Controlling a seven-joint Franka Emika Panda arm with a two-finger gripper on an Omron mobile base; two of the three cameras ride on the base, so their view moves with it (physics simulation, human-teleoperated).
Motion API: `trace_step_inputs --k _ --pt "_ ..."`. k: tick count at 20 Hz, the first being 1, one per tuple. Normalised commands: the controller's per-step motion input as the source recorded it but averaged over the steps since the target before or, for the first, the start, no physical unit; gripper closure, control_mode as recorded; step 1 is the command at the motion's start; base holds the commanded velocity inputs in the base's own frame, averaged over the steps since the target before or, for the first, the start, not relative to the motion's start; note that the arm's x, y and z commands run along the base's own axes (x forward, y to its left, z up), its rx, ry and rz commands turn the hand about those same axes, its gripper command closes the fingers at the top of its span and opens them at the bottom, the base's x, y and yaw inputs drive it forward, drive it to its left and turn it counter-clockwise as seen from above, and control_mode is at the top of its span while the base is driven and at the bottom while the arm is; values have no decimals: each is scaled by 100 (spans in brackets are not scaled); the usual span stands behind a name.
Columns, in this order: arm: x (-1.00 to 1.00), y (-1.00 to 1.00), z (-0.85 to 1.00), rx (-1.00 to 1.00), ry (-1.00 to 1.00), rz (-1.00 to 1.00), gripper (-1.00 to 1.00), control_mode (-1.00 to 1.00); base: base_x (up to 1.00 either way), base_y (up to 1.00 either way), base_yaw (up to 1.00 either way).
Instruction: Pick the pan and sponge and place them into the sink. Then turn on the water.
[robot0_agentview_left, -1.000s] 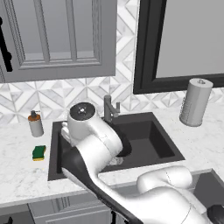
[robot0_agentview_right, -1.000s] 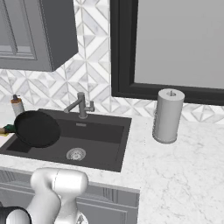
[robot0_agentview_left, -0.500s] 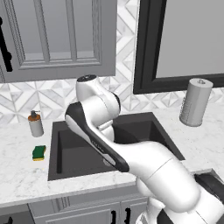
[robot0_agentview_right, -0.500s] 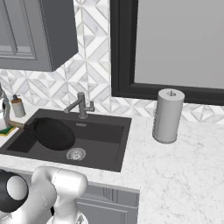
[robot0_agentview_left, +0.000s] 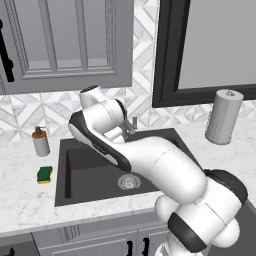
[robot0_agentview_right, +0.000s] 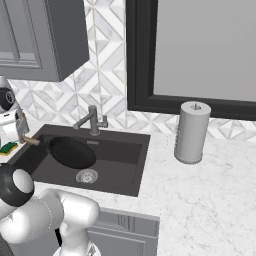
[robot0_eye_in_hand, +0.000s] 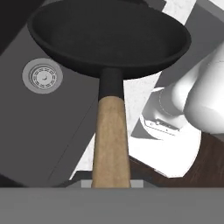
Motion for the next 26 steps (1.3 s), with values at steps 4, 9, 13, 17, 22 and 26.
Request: trace_step_inputs --k 4,9,13,17,22,26 --pt "0 0 -60 -10 -18 -1 100 -100 0 0 0" --pt "1 0 -42 0 -13 -1 100 -100 0 0 0" --pt "23 -1 -39 0 1 -7 100 -100 0 0 0" --pt "22 -17 -39 0 3 -7 100 -100 0 0 0" --pt "34 -16 -35 0 0 -6 100 -100 0 0 0" --pt "46 -2 -38 0 0 -1 100 -100 0 0 0"
